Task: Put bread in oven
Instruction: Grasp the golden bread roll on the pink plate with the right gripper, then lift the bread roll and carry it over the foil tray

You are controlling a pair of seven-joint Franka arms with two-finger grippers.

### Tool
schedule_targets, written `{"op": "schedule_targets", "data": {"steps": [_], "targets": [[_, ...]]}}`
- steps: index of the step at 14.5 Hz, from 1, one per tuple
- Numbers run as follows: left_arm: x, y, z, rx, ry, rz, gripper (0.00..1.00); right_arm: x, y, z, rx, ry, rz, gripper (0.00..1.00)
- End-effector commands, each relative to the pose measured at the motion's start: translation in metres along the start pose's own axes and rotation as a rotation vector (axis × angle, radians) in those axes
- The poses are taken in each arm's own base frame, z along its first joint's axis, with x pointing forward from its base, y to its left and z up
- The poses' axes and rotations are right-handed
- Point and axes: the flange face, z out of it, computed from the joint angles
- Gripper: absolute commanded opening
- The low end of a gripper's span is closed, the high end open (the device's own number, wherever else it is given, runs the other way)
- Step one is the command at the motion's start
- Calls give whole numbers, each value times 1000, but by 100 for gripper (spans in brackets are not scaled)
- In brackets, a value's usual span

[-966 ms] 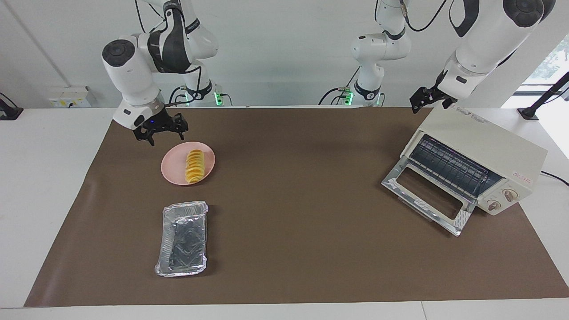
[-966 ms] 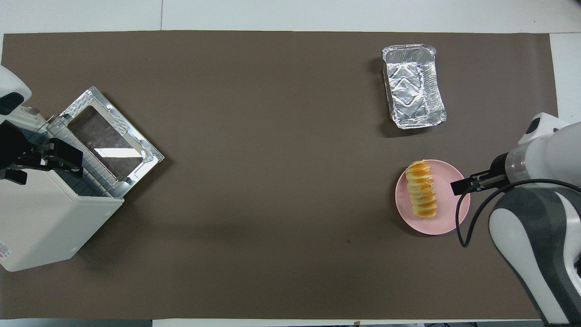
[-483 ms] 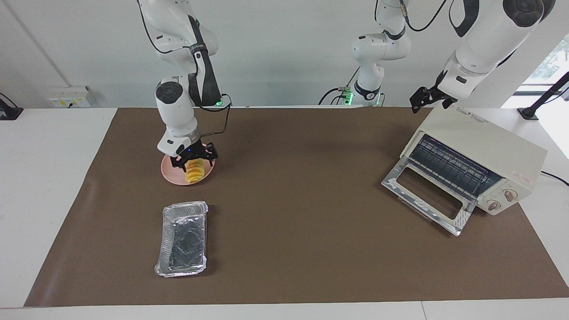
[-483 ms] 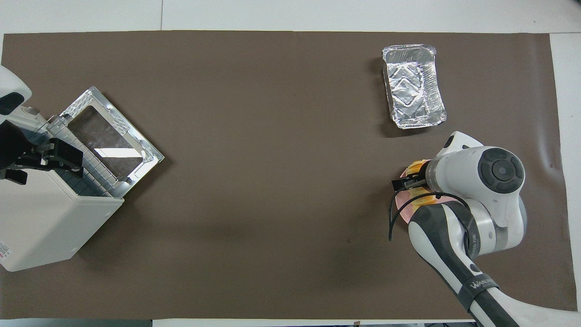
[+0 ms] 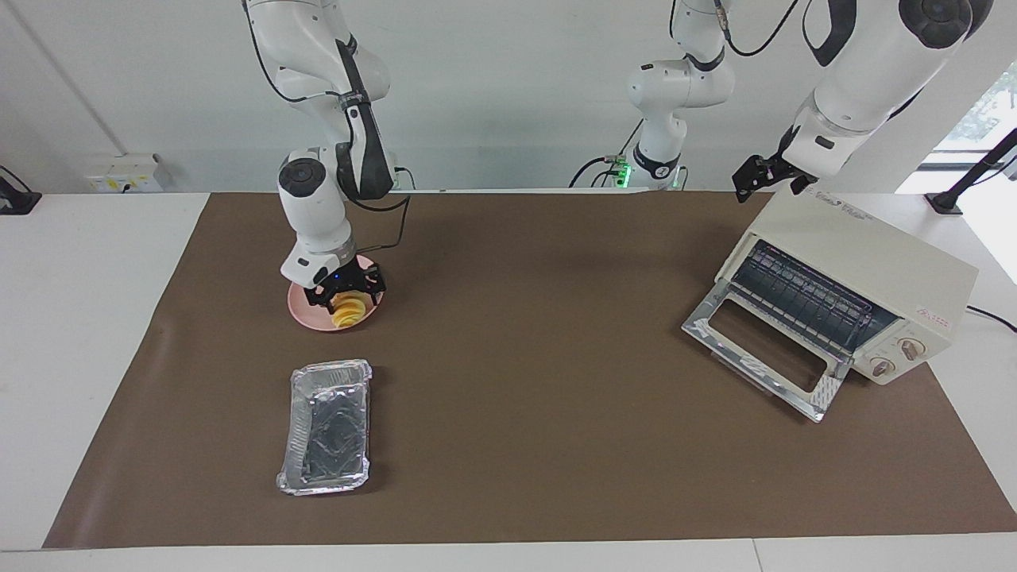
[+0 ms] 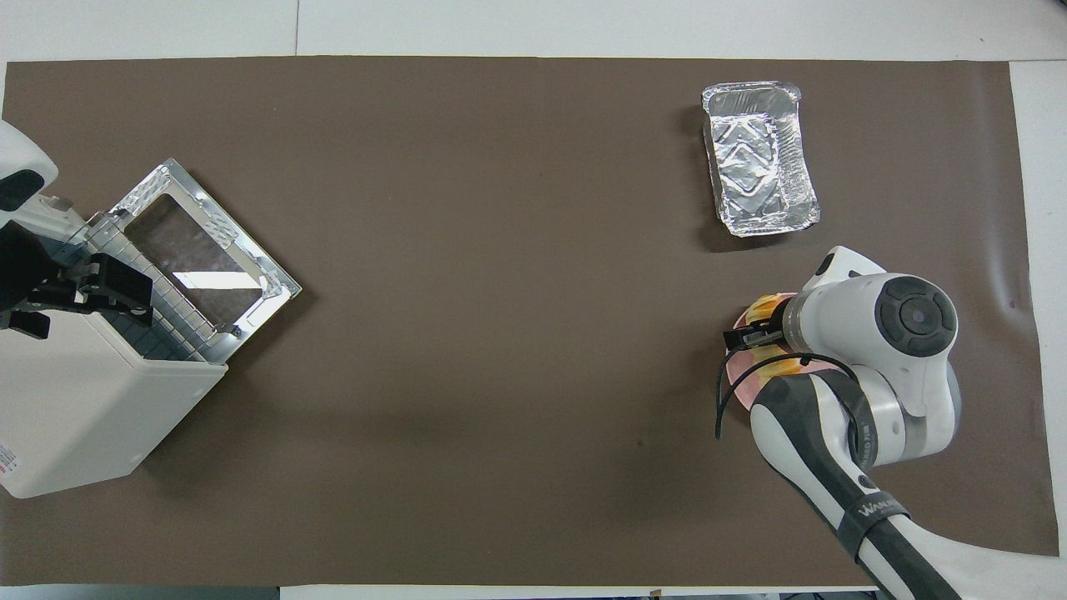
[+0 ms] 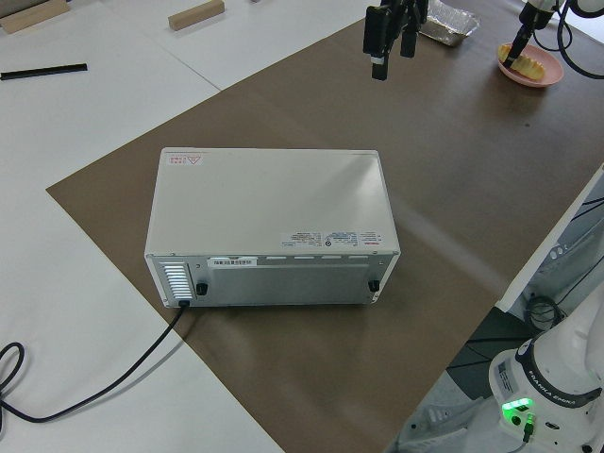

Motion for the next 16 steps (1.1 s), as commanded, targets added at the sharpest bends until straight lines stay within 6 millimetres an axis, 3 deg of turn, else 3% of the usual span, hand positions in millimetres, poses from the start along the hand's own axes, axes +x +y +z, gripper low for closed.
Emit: {"op": "schedule_targets", "data": {"steps": [1,6,8,13,16], "targets": [[-7,-3,0,-19,14,-2,100,-4,6,13,6,-1,5,0],[-7,-3,0,-19,14,-2,100,0,8,7,6,-7,11,0],[-7,-3,0,-19,14,-2,100,8,9,-4,8,-36,13,0],[-7,-3,0,-19,14,-2,100,52,22,-72,10,-81,12,0],[-7,-3,0,-19,14,-2,100,96,29,-105,0,-27,20,0]]}}
